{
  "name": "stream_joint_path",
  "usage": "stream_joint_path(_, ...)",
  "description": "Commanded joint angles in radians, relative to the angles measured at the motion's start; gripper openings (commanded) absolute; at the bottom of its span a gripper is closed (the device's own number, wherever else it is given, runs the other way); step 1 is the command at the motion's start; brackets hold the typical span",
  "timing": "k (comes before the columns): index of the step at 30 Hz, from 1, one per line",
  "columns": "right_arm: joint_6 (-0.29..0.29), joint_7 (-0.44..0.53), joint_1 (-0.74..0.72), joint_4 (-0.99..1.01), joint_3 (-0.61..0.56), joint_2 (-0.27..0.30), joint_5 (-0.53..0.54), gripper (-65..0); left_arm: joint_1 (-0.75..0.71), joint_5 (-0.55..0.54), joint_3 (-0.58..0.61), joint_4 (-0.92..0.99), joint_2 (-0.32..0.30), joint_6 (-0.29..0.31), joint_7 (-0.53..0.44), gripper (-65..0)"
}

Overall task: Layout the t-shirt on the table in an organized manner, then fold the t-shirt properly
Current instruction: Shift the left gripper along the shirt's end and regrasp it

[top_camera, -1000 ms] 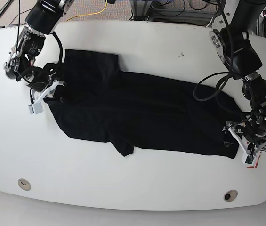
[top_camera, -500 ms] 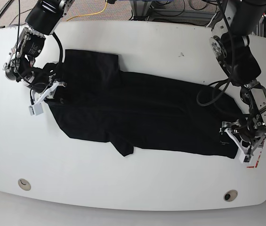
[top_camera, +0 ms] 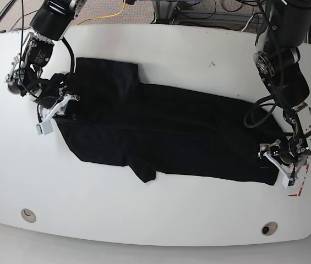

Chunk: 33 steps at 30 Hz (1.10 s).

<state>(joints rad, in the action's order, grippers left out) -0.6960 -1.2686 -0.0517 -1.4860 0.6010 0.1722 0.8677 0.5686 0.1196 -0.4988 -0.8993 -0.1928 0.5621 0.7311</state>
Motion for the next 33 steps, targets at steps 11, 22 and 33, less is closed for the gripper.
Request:
stream_joint_path(11, -0.002, 0.013, -0.017, -0.023, 0.001, 0.013, 0.026, -65.0, 0.011, -0.016, 0.018, -0.008, -0.003, 0.008, -0.025, -12.4)
stream_joint_path(22, -0.002, 0.016, -0.017, -0.023, 0.003, 0.013, 0.026, -65.0, -0.029, -0.016, 0.110, -0.010, -0.006, 0.008, -0.031, -14.7)
stream_joint_path(33, -0.002, 0.016, -0.018, -0.023, 0.003, 0.011, 0.026, -65.0, -0.029, -0.016, 0.110, -0.010, -0.003, 0.006, -0.032, -47.8)
